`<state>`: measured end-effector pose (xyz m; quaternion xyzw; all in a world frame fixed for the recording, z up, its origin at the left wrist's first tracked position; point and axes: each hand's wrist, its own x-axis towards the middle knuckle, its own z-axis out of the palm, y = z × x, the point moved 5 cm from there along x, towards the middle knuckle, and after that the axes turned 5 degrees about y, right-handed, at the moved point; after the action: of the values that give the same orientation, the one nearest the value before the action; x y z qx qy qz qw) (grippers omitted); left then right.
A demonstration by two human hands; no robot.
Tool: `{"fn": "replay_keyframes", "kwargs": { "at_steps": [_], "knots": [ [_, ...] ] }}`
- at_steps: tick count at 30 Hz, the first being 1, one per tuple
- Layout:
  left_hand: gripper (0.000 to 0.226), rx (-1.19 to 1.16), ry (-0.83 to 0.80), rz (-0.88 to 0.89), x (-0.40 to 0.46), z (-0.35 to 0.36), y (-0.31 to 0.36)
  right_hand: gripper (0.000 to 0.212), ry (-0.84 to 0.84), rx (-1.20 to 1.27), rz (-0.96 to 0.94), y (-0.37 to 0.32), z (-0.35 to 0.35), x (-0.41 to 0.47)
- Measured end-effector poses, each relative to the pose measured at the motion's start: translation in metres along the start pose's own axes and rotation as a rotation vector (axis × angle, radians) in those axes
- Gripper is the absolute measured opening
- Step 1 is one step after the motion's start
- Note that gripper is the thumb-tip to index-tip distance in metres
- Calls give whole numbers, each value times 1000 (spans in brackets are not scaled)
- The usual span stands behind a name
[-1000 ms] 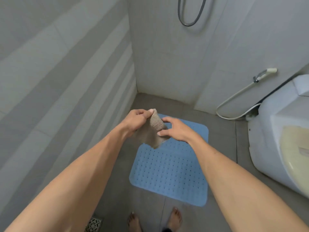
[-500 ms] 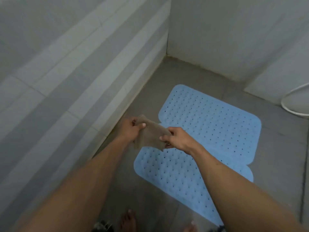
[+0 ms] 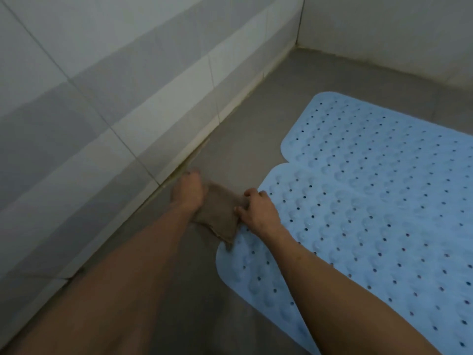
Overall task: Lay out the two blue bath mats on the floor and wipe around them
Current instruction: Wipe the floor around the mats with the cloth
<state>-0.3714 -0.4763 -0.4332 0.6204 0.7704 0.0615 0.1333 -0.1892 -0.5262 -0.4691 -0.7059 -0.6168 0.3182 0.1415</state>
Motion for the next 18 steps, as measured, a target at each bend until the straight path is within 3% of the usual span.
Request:
{"fn": "replay_keyframes", "kwargs": {
  "at_steps": [2,4,6,10,14,18],
  "knots": [
    [52,161,35,269,-2,7,4,47,169,-187,-146,-1,0,1],
    [61,206,-81,430,-19,26,4,38,222,-254,-295,-3,4,-1],
    [64,199,-228,455,-34,51,-7,38,168,-248,-409,-6,17,-7],
    [64,220,-308,489,-29,75,-25,77,-60,-485,-390,0,49,-8],
    [67,261,-335,514,-8,77,-28,59,-79,-587,-328,-1,53,5],
    [68,279,-374,509,9,75,-22,58,-115,-639,-302,-5,48,20]
  ]
}}
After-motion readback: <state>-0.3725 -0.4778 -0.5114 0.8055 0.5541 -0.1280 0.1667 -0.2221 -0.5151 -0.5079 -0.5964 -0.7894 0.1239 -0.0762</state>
